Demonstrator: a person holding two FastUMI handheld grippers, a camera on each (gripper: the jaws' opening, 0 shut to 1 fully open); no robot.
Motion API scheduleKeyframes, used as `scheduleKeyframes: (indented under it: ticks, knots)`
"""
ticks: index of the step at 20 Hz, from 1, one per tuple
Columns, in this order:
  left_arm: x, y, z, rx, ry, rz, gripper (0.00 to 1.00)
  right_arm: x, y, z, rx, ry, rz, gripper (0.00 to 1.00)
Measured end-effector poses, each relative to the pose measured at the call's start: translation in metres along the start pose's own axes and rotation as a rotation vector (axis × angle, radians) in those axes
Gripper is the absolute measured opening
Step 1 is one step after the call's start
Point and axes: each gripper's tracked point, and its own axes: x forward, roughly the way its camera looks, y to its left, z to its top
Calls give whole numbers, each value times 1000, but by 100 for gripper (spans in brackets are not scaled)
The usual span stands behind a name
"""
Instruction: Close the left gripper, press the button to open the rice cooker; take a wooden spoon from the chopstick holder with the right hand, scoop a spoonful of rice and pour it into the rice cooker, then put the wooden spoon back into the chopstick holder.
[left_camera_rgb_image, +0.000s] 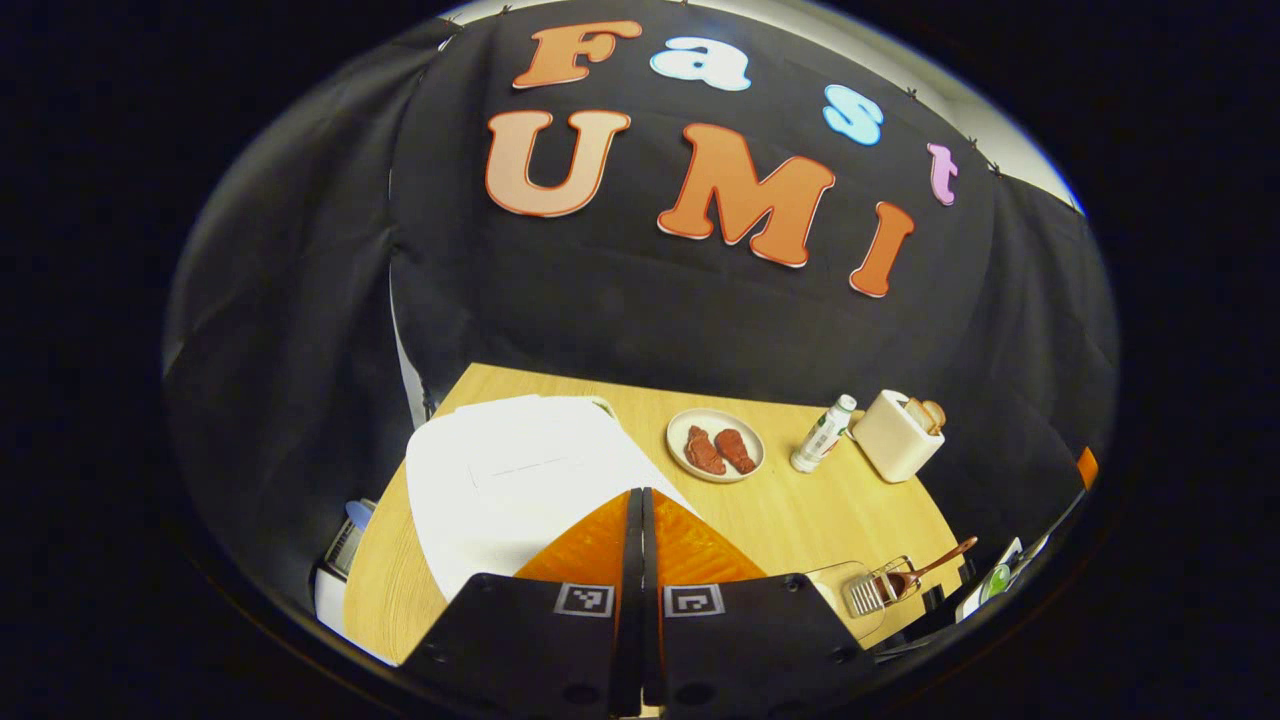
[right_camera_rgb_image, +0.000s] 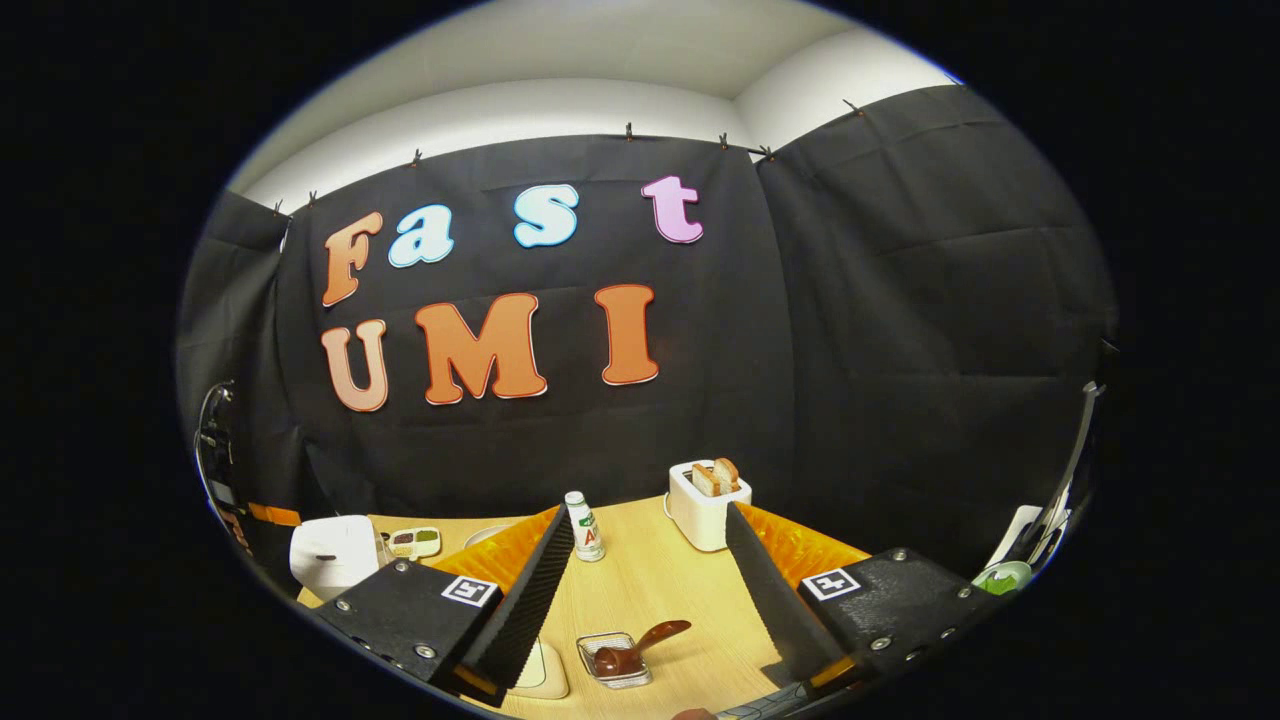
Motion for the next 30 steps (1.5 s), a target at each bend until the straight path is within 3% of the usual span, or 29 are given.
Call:
scheduleKeyframes:
  ticks: [2,3,4,16,21,30]
  knots:
    - [15,6,-16,-12,43,9,5,-1,-5,1,-7,-1,-13,95]
    - [21,9,-23,-14,61,14,5,-2,-8,2,-13,-3,-21,100]
    - [25,14,-29,-13,77,23,5,-3,-9,2,-20,-5,-27,95]
    - [53,31,-48,-52,141,55,5,3,-1,2,-57,-1,-25,95]
    - [53,31,-59,-16,212,54,5,10,6,-7,-63,17,-20,95]
    - [50,31,-49,-12,169,50,5,16,24,-8,-68,18,14,95]
